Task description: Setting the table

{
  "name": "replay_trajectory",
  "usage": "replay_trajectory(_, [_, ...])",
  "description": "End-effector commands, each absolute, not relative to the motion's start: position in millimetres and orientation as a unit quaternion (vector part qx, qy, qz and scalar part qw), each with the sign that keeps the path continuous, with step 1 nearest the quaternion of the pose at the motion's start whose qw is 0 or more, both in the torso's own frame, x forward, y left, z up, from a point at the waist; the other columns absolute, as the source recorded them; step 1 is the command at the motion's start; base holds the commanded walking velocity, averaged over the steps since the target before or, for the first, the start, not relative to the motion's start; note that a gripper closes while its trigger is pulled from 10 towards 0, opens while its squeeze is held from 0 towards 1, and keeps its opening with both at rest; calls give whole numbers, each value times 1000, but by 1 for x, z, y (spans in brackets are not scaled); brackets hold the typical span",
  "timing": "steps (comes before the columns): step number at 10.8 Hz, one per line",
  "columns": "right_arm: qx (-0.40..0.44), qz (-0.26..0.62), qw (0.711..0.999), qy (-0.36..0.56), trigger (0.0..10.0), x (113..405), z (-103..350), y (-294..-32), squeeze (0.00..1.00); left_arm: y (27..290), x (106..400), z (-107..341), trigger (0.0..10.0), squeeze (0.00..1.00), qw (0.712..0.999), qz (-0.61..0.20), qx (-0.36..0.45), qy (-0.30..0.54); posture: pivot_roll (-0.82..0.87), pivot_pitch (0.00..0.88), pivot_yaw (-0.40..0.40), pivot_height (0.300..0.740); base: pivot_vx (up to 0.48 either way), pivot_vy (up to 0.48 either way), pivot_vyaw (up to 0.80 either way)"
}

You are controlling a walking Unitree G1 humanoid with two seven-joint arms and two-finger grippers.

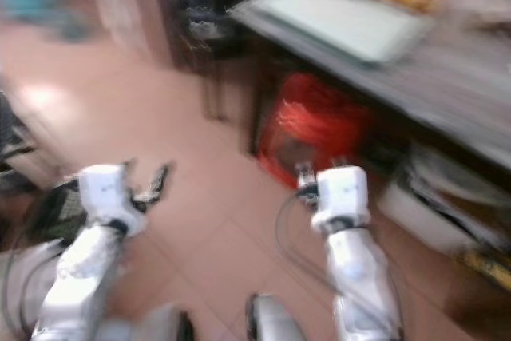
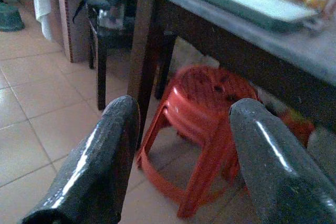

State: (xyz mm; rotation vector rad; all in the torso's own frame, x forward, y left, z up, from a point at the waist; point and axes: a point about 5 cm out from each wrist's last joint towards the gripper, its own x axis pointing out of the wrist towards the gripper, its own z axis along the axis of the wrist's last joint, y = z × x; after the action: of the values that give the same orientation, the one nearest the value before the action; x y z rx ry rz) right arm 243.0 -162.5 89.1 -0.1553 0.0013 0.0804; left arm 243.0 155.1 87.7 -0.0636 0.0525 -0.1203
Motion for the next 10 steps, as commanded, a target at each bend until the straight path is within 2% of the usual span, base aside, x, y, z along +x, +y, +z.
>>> replay_trajectory(1, [-83, 31, 996, 1, 10000, 242, 91, -169, 0, 153, 241, 87, 10000, 0, 997, -60, -32, 26, -37, 172, 9, 740, 0, 0, -800])
replay_trajectory(3, [-85, 25, 996, 4, 10000, 240, 92, -172, 0, 152, 239, 86, 10000, 0, 995, -67, -62, 34, -36, 180, 9, 740, 0, 0, -800])
replay_trajectory(10, [-86, 15, 996, -2, 10000, 238, 97, -174, 0, 153, 238, 89, 10000, 0, 996, -76, -43, 20, -39, 182, 14, 740, 0, 0, -800])
